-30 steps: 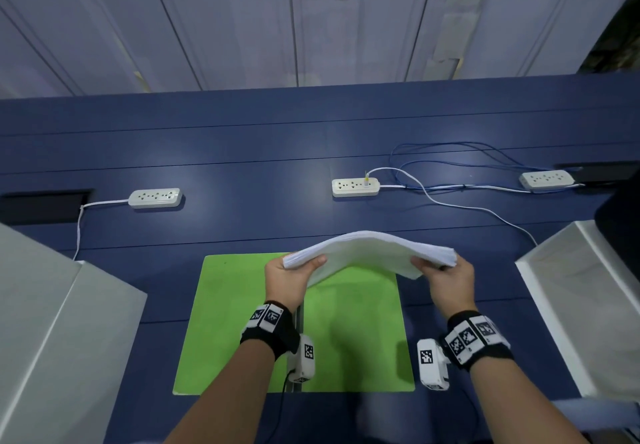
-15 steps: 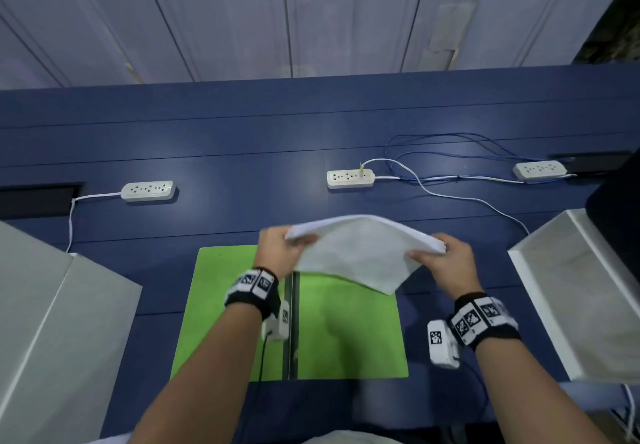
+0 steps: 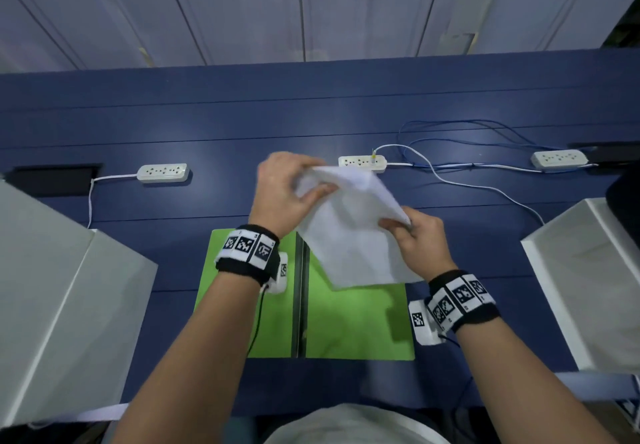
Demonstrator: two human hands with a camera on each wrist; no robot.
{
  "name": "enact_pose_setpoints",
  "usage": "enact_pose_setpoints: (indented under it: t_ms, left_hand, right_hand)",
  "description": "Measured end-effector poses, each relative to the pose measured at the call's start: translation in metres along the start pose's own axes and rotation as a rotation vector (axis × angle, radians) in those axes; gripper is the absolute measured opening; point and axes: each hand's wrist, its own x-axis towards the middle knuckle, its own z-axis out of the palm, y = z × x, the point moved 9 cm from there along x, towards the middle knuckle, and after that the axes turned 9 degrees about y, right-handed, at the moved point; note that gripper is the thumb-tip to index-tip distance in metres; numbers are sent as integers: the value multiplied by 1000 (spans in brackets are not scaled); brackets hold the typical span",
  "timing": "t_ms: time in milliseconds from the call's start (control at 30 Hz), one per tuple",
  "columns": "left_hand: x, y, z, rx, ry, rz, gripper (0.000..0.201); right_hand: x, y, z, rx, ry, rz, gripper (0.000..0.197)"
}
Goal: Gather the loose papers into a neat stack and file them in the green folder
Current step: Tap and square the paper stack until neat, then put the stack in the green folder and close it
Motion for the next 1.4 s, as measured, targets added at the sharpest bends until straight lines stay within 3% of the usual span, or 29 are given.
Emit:
enact_pose_setpoints:
  t_ms: [67,100,167,233,500,567,667,767,933,1166,1400]
  left_hand:
    - [-26,-44,-10,-162,195,-408,84]
    - [-44,-59,-1,-264,200,-590,96]
    - [-80,-73,35,-489,84,-840,88]
    - [-104,-74,63,-566,-42,-941,58]
    - [-165,-119,105,-397,-160,-1076,31]
    - [-184,-132,109,-218,-278,-1094,31]
    - [-218,-147,125,32,-571,-1053,35]
    - [-244,-152,134,90,-709,-1122,49]
    - [-247,-154,136,109,-699,-1124,52]
    - [-245,-154,139,178,-712,-986,66]
    - [-233,-148,141,304,-747,-815,53]
  right_hand:
    - [-2,15,1,194,24,207,11]
    - [-5,20,4,296,36,296,12]
    - [-9,27,11,427,60,411,15]
    - [-14,32,16,496,77,483,17]
    - [-51,102,43,333,-7,719,22]
    - [-67,123,51,276,-21,782,22]
    - [-86,145,62,174,-65,841,28]
    - [-101,163,76,106,-126,898,34]
    - [-111,177,83,-19,-207,917,39]
    - [-115,188,82,-194,-237,892,50]
    - [-117,187,78,-246,-243,871,48]
